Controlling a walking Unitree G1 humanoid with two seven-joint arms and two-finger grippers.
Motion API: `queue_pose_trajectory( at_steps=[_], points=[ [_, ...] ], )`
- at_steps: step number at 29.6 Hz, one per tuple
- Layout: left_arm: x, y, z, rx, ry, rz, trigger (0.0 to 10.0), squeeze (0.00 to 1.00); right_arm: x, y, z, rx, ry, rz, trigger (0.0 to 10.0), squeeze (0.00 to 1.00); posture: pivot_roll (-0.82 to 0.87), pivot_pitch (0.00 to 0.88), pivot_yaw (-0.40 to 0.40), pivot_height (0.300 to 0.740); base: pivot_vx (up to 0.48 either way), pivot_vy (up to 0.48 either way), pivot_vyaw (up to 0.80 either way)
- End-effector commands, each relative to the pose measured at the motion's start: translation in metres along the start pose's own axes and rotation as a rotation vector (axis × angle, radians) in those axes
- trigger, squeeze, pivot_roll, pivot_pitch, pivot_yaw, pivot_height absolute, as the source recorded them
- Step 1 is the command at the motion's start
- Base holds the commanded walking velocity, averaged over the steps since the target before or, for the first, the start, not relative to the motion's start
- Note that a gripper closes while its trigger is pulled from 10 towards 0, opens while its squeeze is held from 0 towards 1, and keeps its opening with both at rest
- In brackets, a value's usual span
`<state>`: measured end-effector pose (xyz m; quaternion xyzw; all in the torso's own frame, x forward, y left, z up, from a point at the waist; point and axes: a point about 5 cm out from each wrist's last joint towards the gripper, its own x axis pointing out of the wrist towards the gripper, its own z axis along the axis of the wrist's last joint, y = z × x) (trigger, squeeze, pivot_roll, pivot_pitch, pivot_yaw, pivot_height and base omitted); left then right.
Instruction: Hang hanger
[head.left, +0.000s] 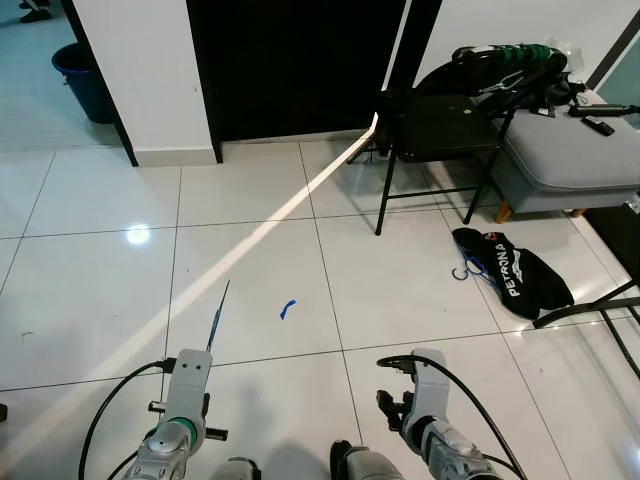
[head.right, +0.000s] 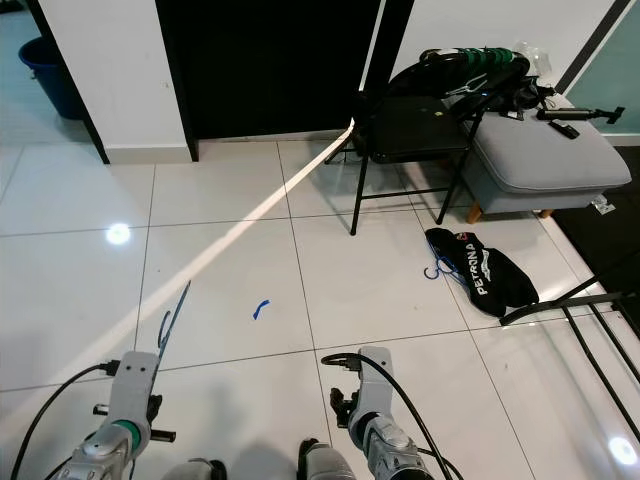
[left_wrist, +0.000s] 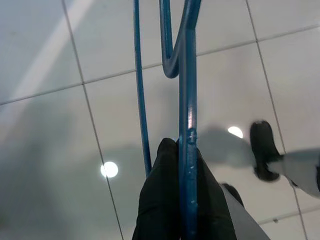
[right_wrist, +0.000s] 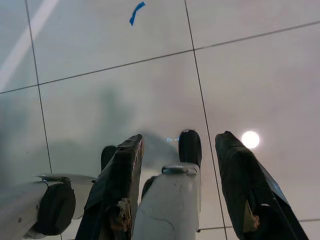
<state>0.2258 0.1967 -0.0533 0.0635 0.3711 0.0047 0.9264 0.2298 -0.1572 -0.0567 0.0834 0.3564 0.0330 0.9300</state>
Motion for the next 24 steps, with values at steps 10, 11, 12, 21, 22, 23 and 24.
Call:
queue_pose_trajectory(
  at_steps=[10, 11, 12, 21, 22, 23, 24],
  points=[
    [-0.007, 0.006, -0.029, 0.056, 0.096, -0.010, 10.0, 0.00, -0.006, 0.001, -0.020, 0.034, 0.028, -0.022, 10.0, 0.00, 0.04, 0.087, 0.046, 0.740, 0.000, 0.000, 0.00],
    [-0.007, 0.006, -0.029, 0.056, 0.096, -0.010, 10.0, 0.00, -0.006, 0.001, -0.020, 0.034, 0.028, -0.022, 10.0, 0.00, 0.04, 0.087, 0.046, 0.740, 0.000, 0.000, 0.00],
    [-0.007, 0.008, -0.030, 0.052, 0.097, -0.002, 10.0, 0.00, -0.006, 0.002, -0.020, 0.034, 0.026, -0.017, 10.0, 0.00, 0.05, 0.089, 0.042, 0.740, 0.000, 0.000, 0.00],
    [-0.008, 0.012, -0.032, 0.065, 0.106, 0.025, 10.0, 0.00, -0.005, 0.006, -0.023, 0.006, 0.057, 0.008, 10.0, 0.00, 0.06, 0.114, 0.028, 0.740, 0.000, 0.000, 0.00],
    [-0.008, 0.009, -0.034, 0.063, 0.110, 0.012, 10.0, 0.00, -0.006, 0.008, -0.024, 0.002, 0.054, 0.034, 10.0, 0.00, 0.06, 0.117, 0.029, 0.740, 0.000, 0.000, 0.00],
    [-0.008, 0.009, -0.034, 0.063, 0.110, 0.012, 10.0, 0.00, -0.006, 0.008, -0.024, 0.002, 0.054, 0.034, 10.0, 0.00, 0.06, 0.117, 0.029, 0.740, 0.000, 0.000, 0.00],
    [-0.008, 0.008, -0.035, 0.063, 0.110, 0.008, 10.0, 0.00, -0.006, 0.008, -0.024, 0.002, 0.052, 0.040, 10.0, 0.00, 0.06, 0.117, 0.029, 0.740, 0.000, 0.000, 0.00]
  ],
)
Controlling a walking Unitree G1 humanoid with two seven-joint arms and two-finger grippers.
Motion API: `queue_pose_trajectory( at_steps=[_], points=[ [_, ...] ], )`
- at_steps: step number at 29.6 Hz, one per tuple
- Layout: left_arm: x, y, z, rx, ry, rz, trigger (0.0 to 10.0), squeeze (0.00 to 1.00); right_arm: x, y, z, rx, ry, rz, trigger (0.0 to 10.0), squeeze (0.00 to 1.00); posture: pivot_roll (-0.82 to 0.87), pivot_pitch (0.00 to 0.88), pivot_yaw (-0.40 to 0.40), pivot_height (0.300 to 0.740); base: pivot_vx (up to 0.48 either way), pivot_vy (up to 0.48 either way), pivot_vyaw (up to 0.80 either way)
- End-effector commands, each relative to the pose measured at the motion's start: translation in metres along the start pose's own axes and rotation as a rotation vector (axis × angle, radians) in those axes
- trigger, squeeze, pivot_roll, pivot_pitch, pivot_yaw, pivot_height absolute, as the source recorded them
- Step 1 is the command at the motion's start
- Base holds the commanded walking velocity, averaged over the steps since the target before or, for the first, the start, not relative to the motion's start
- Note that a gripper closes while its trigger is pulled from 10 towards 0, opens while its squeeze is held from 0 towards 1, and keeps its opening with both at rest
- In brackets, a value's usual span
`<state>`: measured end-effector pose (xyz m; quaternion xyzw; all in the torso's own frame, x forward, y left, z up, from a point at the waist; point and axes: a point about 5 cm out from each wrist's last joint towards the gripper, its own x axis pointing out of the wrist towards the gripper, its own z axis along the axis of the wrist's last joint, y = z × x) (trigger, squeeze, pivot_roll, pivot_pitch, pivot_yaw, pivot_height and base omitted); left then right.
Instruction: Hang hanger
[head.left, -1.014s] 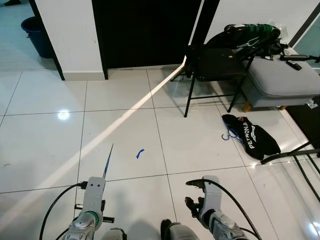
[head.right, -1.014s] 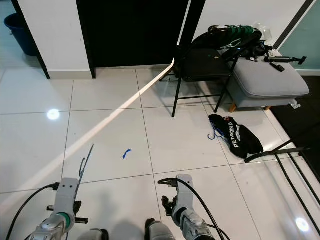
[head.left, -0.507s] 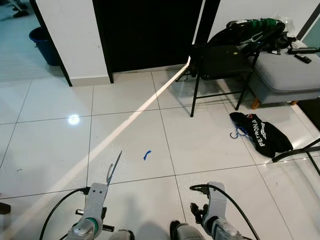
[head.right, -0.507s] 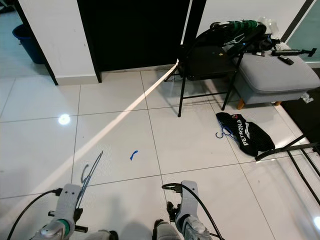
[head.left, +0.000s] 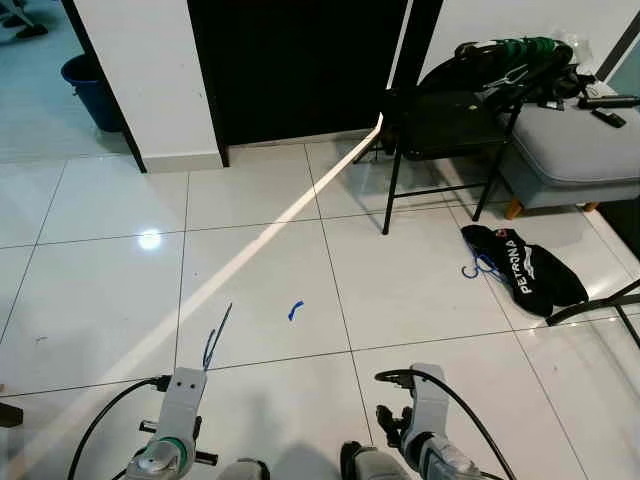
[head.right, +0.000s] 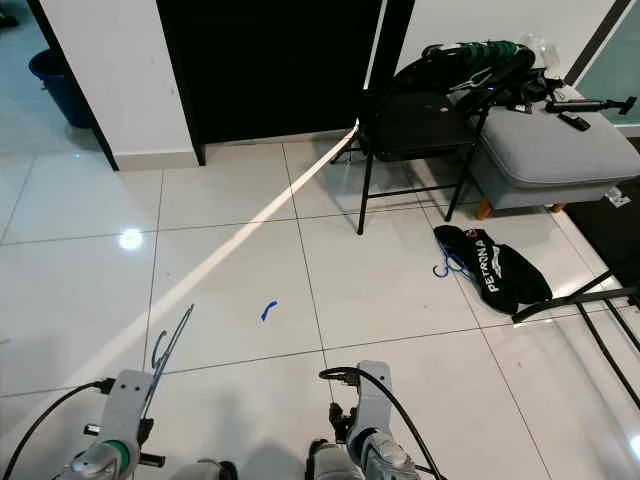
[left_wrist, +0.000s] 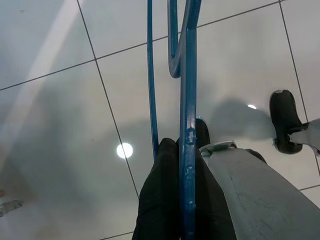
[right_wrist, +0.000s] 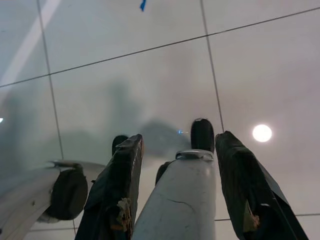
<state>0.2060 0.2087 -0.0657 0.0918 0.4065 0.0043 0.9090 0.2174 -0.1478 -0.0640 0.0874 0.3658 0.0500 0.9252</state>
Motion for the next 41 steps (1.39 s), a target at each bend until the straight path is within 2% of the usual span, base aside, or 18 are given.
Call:
queue_pose_trajectory(
  at_steps=[1, 3, 6, 10, 14, 22, 27, 28, 35, 41],
  points=[
    [-0.002, -0.002, -0.011, 0.008, 0.032, -0.008, 10.0, 0.00, -0.003, 0.000, -0.009, 0.006, 0.029, 0.006, 10.0, 0.00, 0.06, 0.117, 0.029, 0.740, 0.000, 0.000, 0.00],
    [-0.004, -0.009, -0.017, 0.030, 0.047, -0.025, 10.0, 0.00, -0.004, -0.004, -0.009, 0.003, 0.010, -0.012, 10.0, 0.00, 0.04, 0.127, 0.050, 0.740, 0.000, 0.000, 0.00],
    [-0.004, -0.005, -0.017, 0.067, 0.039, -0.029, 10.0, 0.00, -0.006, -0.008, -0.012, 0.038, 0.006, -0.042, 10.0, 0.00, 0.05, 0.147, 0.053, 0.740, 0.000, 0.000, 0.00],
    [-0.005, -0.005, -0.018, 0.071, 0.040, -0.020, 10.0, 0.00, -0.007, -0.009, -0.015, 0.033, 0.016, -0.041, 10.0, 0.00, 0.07, 0.160, 0.049, 0.740, 0.000, 0.000, 0.00],
    [-0.004, 0.002, -0.010, 0.104, -0.006, -0.001, 10.0, 0.00, -0.005, -0.002, -0.012, 0.011, 0.016, -0.007, 10.0, 0.00, 0.06, 0.174, 0.053, 0.740, 0.000, 0.000, 0.00],
    [-0.001, 0.002, 0.001, 0.106, -0.037, 0.014, 10.0, 0.00, -0.002, -0.005, -0.001, 0.019, -0.022, -0.016, 10.0, 0.00, 0.04, 0.193, 0.069, 0.740, 0.000, 0.000, 0.00],
    [0.002, 0.003, 0.013, 0.085, -0.061, 0.024, 10.0, 0.00, -0.001, -0.007, 0.009, 0.068, -0.077, -0.046, 10.0, 0.00, 0.04, 0.191, 0.069, 0.740, 0.000, 0.000, 0.00],
    [0.002, 0.004, 0.017, 0.053, -0.068, 0.036, 10.0, 0.00, 0.001, -0.006, 0.014, 0.070, -0.088, -0.043, 10.0, 0.00, 0.04, 0.193, 0.070, 0.740, 0.000, 0.000, 0.00],
    [0.007, 0.003, 0.040, -0.013, -0.108, 0.053, 10.0, 0.00, 0.009, 0.002, 0.045, 0.030, -0.141, 0.003, 10.0, 0.00, 0.04, 0.191, 0.045, 0.740, 0.000, 0.000, 0.00],
    [0.007, -0.002, 0.040, 0.000, -0.101, 0.044, 10.0, 0.00, 0.009, -0.004, 0.042, 0.014, -0.099, -0.018, 10.0, 0.00, 0.02, 0.163, 0.044, 0.740, 0.000, 0.000, 0.00]
  ],
)
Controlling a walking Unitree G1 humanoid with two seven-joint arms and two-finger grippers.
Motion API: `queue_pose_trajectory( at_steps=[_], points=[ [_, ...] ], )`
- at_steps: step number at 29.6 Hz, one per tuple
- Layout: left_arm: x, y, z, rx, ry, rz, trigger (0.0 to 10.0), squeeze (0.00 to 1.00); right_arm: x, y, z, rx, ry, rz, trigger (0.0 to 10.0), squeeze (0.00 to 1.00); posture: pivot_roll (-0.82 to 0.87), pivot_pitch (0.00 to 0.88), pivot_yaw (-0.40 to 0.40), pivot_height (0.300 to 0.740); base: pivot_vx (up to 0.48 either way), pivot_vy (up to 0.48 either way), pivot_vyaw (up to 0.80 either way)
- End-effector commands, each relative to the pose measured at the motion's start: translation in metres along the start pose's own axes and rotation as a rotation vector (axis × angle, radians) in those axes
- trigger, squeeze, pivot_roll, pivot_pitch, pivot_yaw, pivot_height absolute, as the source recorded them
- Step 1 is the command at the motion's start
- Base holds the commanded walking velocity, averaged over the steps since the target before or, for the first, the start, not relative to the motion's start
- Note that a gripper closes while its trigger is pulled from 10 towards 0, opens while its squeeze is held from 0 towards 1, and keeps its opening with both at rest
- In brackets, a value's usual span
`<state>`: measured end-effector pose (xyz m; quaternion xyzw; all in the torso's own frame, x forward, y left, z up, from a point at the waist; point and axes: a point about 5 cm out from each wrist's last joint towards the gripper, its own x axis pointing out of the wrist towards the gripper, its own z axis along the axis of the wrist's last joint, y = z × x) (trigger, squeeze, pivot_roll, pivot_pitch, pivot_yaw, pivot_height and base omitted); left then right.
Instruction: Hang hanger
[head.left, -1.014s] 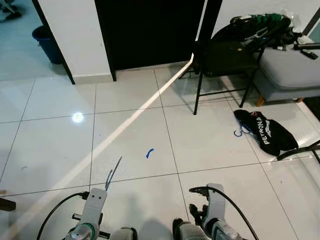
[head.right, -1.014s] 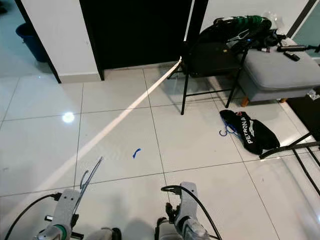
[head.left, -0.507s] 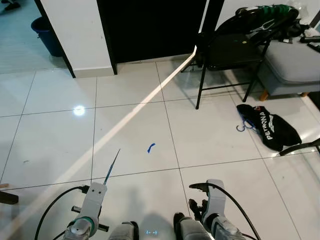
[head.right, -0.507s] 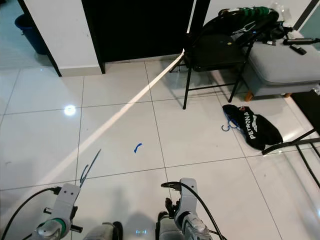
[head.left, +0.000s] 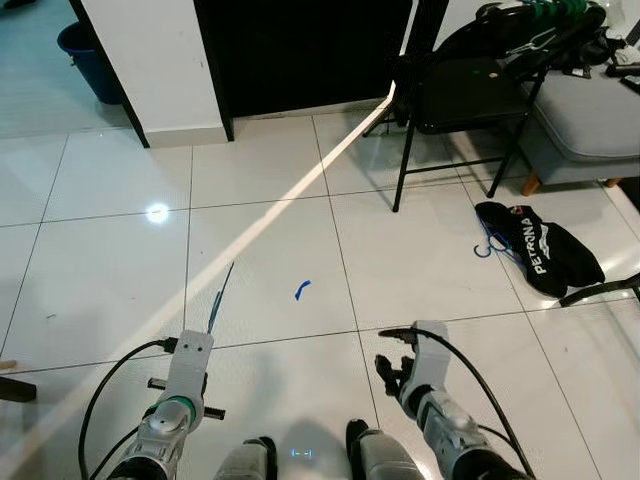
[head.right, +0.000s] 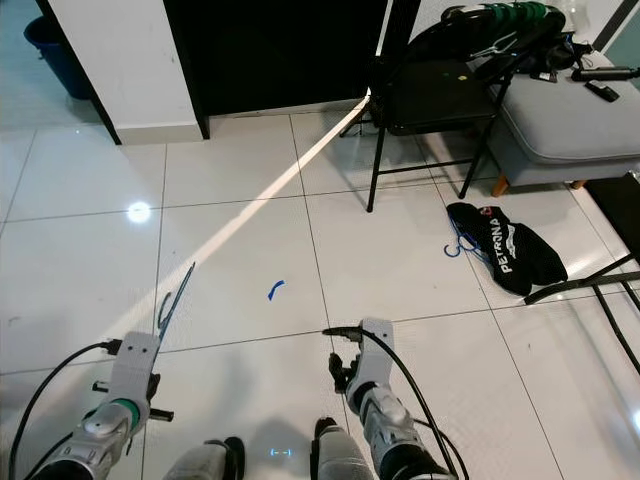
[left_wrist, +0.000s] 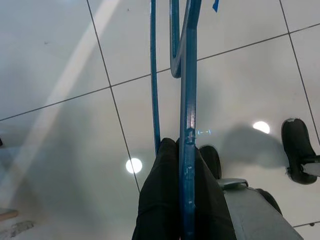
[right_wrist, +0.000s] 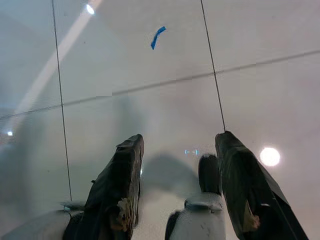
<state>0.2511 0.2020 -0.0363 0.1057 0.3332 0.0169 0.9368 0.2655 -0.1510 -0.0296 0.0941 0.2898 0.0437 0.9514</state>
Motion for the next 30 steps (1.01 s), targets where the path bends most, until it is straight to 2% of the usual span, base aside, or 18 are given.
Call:
queue_pose_trajectory(
  at_steps=[1, 6, 8, 13, 14, 23, 30],
  points=[
    [-0.003, -0.002, -0.015, -0.012, 0.056, -0.002, 10.0, 0.00, -0.006, -0.008, -0.016, 0.015, 0.065, -0.029, 10.0, 0.00, 0.02, 0.165, 0.045, 0.740, 0.000, 0.000, 0.00],
    [-0.005, 0.004, -0.018, -0.030, 0.061, 0.023, 10.0, 0.00, -0.008, -0.009, -0.021, 0.030, 0.076, -0.030, 10.0, 0.00, 0.06, 0.175, 0.037, 0.740, 0.000, 0.000, 0.00],
    [-0.005, 0.011, -0.017, -0.046, 0.055, 0.048, 10.0, 0.00, -0.007, -0.004, -0.023, 0.033, 0.085, -0.015, 10.0, 0.00, 0.06, 0.176, 0.042, 0.740, 0.000, 0.000, 0.00],
    [-0.004, 0.014, -0.016, -0.048, 0.051, 0.052, 10.0, 0.00, -0.007, -0.002, -0.024, 0.039, 0.086, -0.007, 10.0, 0.00, 0.06, 0.176, 0.042, 0.740, 0.000, 0.000, 0.00],
    [-0.004, 0.016, -0.013, -0.039, 0.039, 0.051, 10.0, 0.00, -0.006, 0.002, -0.025, 0.051, 0.086, -0.010, 10.0, 0.00, 0.07, 0.174, 0.050, 0.740, 0.000, 0.000, 0.00],
    [-0.003, 0.014, -0.007, -0.058, 0.012, 0.053, 10.0, 0.00, -0.005, 0.005, -0.022, 0.063, 0.077, -0.006, 10.0, 0.00, 0.08, 0.174, 0.037, 0.740, 0.000, 0.000, 0.00],
    [-0.003, 0.008, -0.008, -0.057, 0.013, 0.036, 10.0, 0.00, -0.005, 0.006, -0.023, 0.085, 0.086, -0.004, 10.0, 0.00, 0.03, 0.180, 0.065, 0.740, 0.000, 0.000, 0.00]
  ],
)
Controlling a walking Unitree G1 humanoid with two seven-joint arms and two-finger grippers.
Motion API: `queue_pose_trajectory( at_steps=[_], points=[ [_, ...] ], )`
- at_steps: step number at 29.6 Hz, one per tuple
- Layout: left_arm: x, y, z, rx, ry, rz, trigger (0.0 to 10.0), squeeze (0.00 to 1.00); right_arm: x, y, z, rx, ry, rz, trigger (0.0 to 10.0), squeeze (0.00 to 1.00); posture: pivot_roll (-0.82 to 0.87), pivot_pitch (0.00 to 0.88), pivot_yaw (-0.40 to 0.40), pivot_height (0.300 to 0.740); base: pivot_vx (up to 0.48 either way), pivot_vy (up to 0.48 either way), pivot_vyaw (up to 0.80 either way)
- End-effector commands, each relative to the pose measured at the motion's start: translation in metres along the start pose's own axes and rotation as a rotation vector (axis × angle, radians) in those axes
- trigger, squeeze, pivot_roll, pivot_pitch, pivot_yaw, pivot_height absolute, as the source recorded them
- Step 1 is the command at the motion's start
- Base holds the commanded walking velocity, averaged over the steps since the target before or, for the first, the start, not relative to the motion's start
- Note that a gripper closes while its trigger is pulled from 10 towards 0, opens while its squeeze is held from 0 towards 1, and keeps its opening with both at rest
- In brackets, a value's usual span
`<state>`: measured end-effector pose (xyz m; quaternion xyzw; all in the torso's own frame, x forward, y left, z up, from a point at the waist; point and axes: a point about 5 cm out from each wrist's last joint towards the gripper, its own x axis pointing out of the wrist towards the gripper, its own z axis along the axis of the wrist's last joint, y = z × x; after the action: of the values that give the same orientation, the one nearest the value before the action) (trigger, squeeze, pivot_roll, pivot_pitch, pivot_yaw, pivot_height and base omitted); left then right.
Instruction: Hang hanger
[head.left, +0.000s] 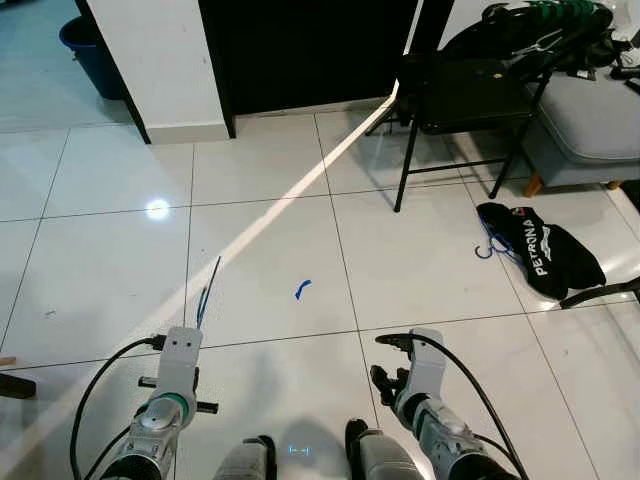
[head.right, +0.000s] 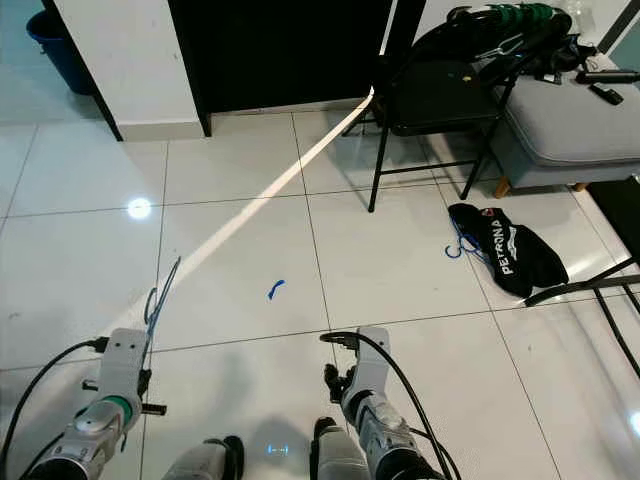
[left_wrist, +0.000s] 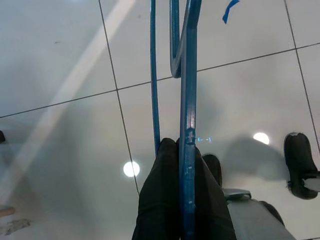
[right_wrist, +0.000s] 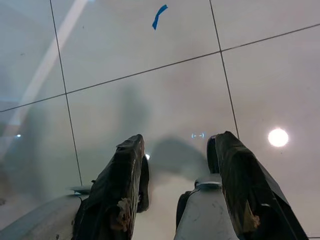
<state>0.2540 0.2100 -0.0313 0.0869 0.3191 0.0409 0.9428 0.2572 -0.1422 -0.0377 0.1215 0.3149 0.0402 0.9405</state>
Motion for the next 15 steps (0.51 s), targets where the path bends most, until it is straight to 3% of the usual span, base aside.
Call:
queue_pose_trajectory(
  at_steps=[1, 5, 6, 10, 15],
  points=[
    [-0.003, 0.000, -0.014, -0.004, 0.046, 0.004, 10.0, 0.00, -0.003, -0.002, -0.011, 0.025, 0.033, -0.012, 10.0, 0.00, 0.03, 0.181, 0.061, 0.740, 0.000, 0.000, 0.00],
    [-0.003, -0.005, -0.015, -0.024, 0.057, -0.012, 10.0, 0.00, -0.003, -0.004, -0.009, 0.021, 0.030, -0.018, 10.0, 0.00, 0.04, 0.189, 0.041, 0.740, 0.000, 0.000, 0.00],
    [-0.002, -0.009, -0.012, -0.061, 0.054, -0.019, 10.0, 0.00, -0.003, -0.007, -0.007, 0.029, 0.027, -0.022, 10.0, 0.00, 0.04, 0.191, 0.039, 0.740, 0.000, 0.000, 0.00],
    [-0.002, -0.012, -0.007, -0.019, 0.036, -0.029, 10.0, 0.00, -0.003, -0.008, -0.006, 0.023, 0.029, -0.018, 10.0, 0.00, 0.04, 0.191, 0.036, 0.740, 0.000, 0.000, 0.00],
    [-0.003, -0.007, -0.013, -0.065, 0.055, 0.007, 10.0, 0.00, -0.003, -0.009, -0.006, 0.015, 0.031, -0.027, 10.0, 0.00, 0.05, 0.190, 0.031, 0.740, 0.000, 0.000, 0.00]
  ],
)
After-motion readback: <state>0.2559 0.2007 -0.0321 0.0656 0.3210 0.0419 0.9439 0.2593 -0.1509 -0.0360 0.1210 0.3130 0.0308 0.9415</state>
